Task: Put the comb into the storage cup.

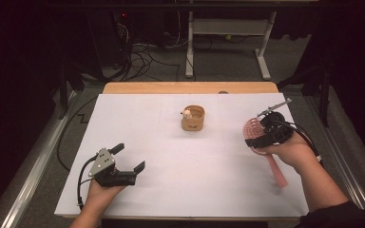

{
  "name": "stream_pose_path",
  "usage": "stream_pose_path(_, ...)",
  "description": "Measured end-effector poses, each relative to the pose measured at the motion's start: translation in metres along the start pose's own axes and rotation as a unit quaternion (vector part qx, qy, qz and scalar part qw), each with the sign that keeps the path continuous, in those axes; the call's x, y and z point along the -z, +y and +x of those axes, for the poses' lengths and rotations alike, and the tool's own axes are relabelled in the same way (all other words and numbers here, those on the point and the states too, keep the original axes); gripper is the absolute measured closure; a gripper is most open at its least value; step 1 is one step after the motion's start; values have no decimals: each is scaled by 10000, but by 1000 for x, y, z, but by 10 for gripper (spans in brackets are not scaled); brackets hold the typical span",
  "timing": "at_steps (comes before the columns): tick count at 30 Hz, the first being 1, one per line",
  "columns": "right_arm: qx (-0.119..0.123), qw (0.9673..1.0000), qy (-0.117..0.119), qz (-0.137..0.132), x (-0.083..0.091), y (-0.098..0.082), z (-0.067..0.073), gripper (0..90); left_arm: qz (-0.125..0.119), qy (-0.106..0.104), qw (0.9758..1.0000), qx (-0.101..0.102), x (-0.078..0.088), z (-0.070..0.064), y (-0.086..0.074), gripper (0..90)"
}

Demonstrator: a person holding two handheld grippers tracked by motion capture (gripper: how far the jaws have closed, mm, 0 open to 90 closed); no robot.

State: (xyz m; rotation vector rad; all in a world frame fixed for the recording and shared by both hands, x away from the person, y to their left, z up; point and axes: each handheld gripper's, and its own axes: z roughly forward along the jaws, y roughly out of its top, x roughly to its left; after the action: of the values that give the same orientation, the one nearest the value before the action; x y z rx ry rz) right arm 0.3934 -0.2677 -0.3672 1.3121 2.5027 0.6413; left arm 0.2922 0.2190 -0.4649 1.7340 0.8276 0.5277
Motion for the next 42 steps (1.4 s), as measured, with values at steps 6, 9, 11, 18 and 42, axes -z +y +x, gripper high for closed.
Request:
stream_pose_path(6,43,9985,23,-538,11,-6,5,206,-7,14,10000,-5,0,1,0,0)
stream_pose_path(9,65,9967,6,-808,16,-7,8,206,-16,23,10000,-2,0,1,0,0)
stream_pose_path(11,92,9955,-8,-946,18,-9,9,206,-32,26,10000,-15,1,1,0,0)
stream_pose_path(18,124,9920,-47,-1257,21,-14,14,206,-60,33,10000,-26,1,1,0,0)
stream_pose_path(42,50,9709,-158,-2391,32,-30,22,205,-95,20,9999,-37,2,1,-3,0)
